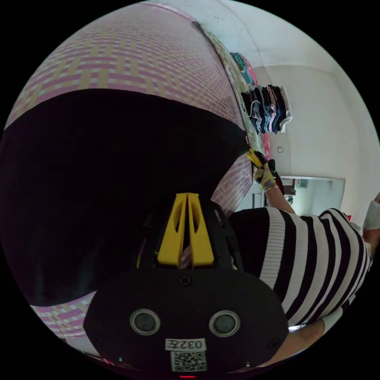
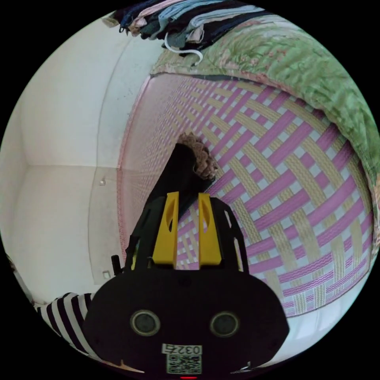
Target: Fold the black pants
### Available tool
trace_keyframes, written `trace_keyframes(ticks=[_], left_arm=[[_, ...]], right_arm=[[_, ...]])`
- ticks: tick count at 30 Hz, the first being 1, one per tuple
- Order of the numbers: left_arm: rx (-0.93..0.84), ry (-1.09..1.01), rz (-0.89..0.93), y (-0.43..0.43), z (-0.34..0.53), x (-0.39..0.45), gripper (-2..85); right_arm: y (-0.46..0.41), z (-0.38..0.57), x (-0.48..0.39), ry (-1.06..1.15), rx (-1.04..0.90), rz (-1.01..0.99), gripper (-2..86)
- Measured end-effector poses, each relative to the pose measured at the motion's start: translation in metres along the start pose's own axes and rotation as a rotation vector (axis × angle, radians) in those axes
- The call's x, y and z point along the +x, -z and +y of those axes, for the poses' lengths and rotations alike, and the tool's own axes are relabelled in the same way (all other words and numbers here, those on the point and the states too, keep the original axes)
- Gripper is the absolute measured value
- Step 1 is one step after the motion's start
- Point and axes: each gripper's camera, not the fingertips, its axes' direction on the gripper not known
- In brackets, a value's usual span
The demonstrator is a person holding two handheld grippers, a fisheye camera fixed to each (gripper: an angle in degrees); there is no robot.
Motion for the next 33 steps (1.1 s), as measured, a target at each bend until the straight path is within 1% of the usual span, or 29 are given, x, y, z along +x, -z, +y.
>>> trace_keyframes(ticks=[1,4,7,11,13,15,17,19,22,25,29,33], left_arm=[[-0.004,-0.005,-0.011,0.002,-0.001,0.001,-0.9],[-0.007,-0.069,-0.021,0.002,-0.009,0.016,-0.9],[-0.036,-0.118,0.002,-0.013,-0.032,0.032,-0.9],[-0.054,-0.139,0.048,-0.043,-0.069,0.050,-0.9],[-0.067,-0.164,0.111,-0.064,-0.093,0.065,-0.9],[-0.082,-0.182,0.104,-0.079,-0.108,0.077,-0.9],[-0.110,-0.190,0.091,-0.093,-0.119,0.086,-0.9],[-0.176,-0.191,0.041,-0.109,-0.127,0.091,-0.9],[-0.273,-0.205,-0.050,-0.129,-0.132,0.092,-0.9],[-0.280,-0.214,-0.040,-0.129,-0.134,0.092,-0.9],[-0.204,-0.259,-0.016,-0.105,-0.122,0.094,-0.9],[-0.025,-0.224,0.066,-0.048,-0.084,0.076,-0.9]], right_arm=[[0.012,0.005,0.001,-0.007,0.046,0.016,8.6],[0.028,0.013,0.007,-0.043,0.067,0.047,10.6],[0.020,0.016,0.019,-0.052,0.005,-0.063,10.1],[0.008,0.019,0.029,-0.070,0.011,-0.180,8.3],[-0.003,0.020,0.038,-0.093,0.005,-0.292,6.6],[-0.007,0.023,0.041,-0.088,0.004,-0.313,6.3],[-0.008,0.026,0.039,-0.075,-0.002,-0.280,5.9],[-0.005,0.033,0.031,-0.021,0.003,-0.218,5.4],[-0.004,0.043,0.023,0.021,0.002,-0.191,5.2],[-0.003,0.054,0.006,0.087,0.022,-0.175,5.2],[-0.008,0.070,-0.041,0.244,0.039,-0.127,5.1],[-0.032,0.104,-0.125,0.505,0.016,-0.060,5.0]])
